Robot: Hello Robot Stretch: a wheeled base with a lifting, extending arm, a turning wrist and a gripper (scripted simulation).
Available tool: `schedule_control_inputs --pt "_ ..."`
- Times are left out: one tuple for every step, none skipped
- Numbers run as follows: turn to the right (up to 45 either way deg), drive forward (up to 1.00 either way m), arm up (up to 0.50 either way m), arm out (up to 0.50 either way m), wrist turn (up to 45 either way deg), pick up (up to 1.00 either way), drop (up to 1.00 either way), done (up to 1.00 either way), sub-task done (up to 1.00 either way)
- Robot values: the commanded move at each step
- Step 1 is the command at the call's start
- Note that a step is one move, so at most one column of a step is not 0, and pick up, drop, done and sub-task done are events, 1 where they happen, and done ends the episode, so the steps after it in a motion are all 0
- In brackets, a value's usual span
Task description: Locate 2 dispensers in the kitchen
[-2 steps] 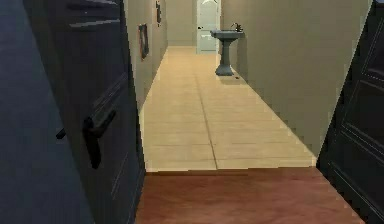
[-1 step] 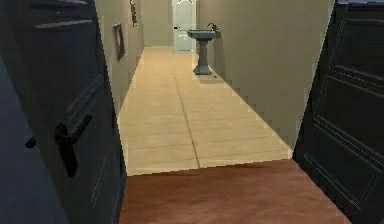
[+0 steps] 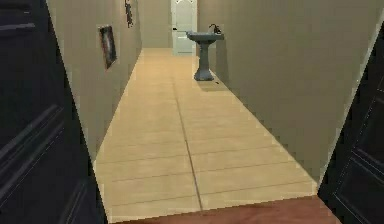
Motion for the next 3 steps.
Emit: schedule_control_inputs --pt "0.0 1.00 0.00 0.00 0.0 0.00 0.00 0.00 0.00" --pt "-9.0 0.00 0.00 0.00 0.0 0.00 0.00 0.00 0.00" --pt "0.0 0.45 0.00 0.00 0.0 0.00 0.00 0.00 0.00"
